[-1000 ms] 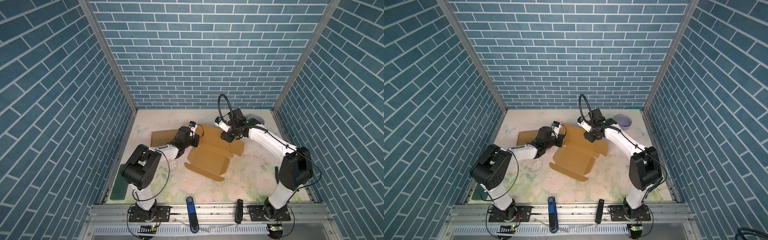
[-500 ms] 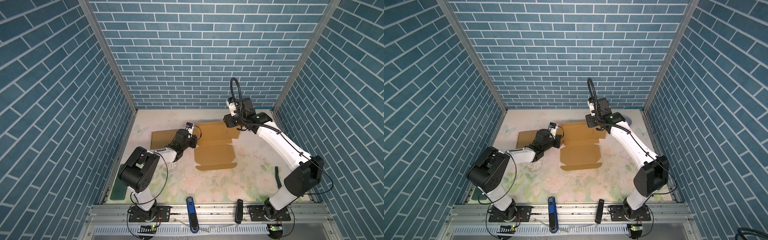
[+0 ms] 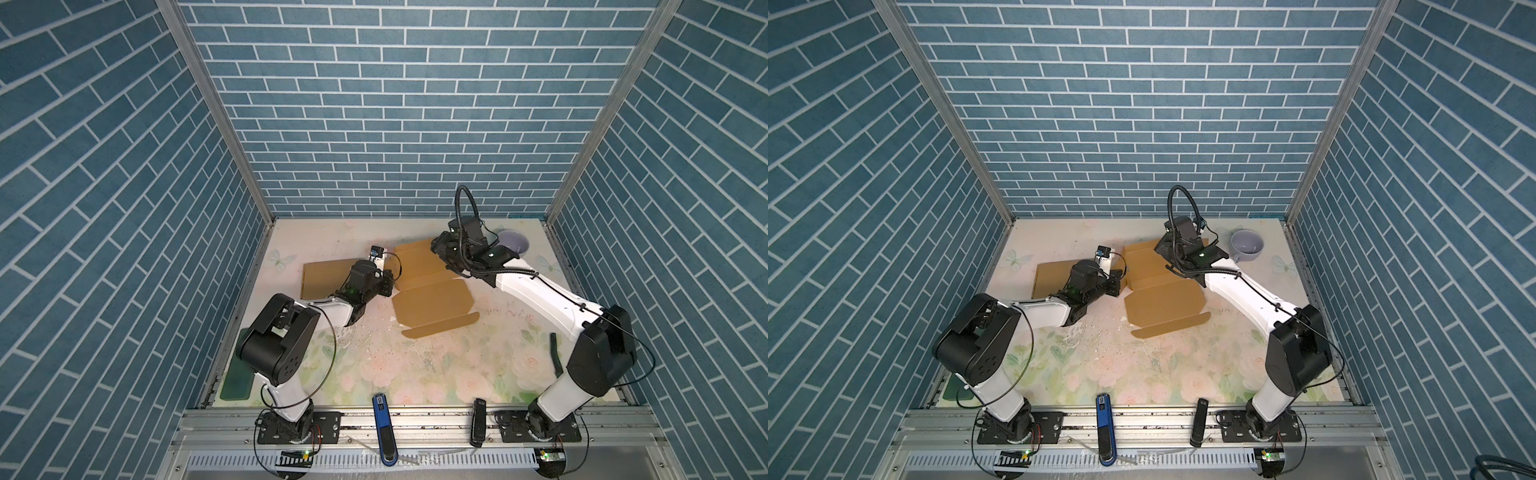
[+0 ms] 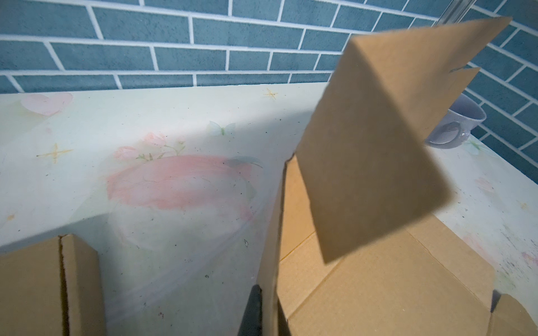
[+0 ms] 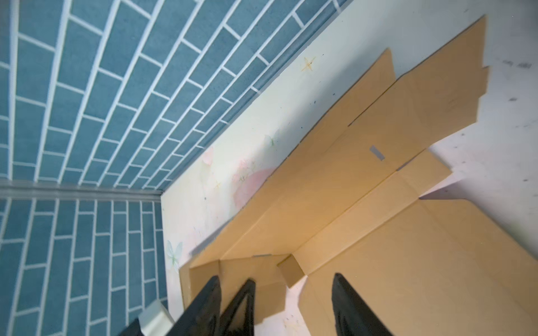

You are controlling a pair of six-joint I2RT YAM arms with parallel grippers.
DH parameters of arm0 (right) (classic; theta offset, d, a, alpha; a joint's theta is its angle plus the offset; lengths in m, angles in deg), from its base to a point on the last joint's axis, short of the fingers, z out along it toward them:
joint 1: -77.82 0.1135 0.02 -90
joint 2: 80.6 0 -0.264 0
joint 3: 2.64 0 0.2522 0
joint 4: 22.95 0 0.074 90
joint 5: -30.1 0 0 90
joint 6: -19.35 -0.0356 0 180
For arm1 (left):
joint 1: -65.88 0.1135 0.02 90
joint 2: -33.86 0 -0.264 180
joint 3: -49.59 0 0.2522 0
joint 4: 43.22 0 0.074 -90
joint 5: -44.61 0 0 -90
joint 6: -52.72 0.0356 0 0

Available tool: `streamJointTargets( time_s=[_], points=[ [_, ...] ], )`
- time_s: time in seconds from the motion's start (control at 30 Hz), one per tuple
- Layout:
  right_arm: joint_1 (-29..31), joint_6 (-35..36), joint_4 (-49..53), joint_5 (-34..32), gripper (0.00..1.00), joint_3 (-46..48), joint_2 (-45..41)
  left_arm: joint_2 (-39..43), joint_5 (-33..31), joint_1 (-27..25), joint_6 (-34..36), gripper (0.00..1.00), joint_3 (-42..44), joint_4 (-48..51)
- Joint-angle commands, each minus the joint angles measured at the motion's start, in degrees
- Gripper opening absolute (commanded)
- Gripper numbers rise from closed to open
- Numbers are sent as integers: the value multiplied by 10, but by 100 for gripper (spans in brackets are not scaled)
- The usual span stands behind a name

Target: Fold the paper box

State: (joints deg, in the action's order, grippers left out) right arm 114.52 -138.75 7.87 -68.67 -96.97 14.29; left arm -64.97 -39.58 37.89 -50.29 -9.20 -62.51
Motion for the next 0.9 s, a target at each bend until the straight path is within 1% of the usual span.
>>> streamJointTargets(
  time_s=[0.0, 0.1, 0.2, 0.27, 0.37, 0.5, 0.63, 0.8, 0.87],
  points=[
    [-2, -124, -55, -26, 62, -30, 15, 6, 15, 2, 13, 0, 9, -12],
    [-4, -161, -54, -39, 63, -37, 34, 4, 20, 2, 18, 0, 7, -12],
    [-10, -200, -63, -35, 63, -31, 52, 0, 26, 2, 18, 0, 4, -13],
    [-14, -211, -73, -43, 63, -26, 62, -1, 28, 2, 18, 0, 4, -17],
    [-23, -225, -92, -33, 61, -24, 76, -1, 31, 2, 20, 0, 4, -14],
    [-33, -226, -108, -37, 60, -21, 89, -3, 36, 2, 24, 0, 3, -14],
    [-41, -231, -129, -25, 54, -12, 100, -9, 38, 2, 24, 0, -1, -12],
    [-44, -246, -164, -18, 35, 18, 104, -16, 39, 2, 22, 0, -8, -5],
    [-44, -249, -176, -16, 30, 30, 103, -17, 40, 2, 22, 0, -12, 1]
  ],
)
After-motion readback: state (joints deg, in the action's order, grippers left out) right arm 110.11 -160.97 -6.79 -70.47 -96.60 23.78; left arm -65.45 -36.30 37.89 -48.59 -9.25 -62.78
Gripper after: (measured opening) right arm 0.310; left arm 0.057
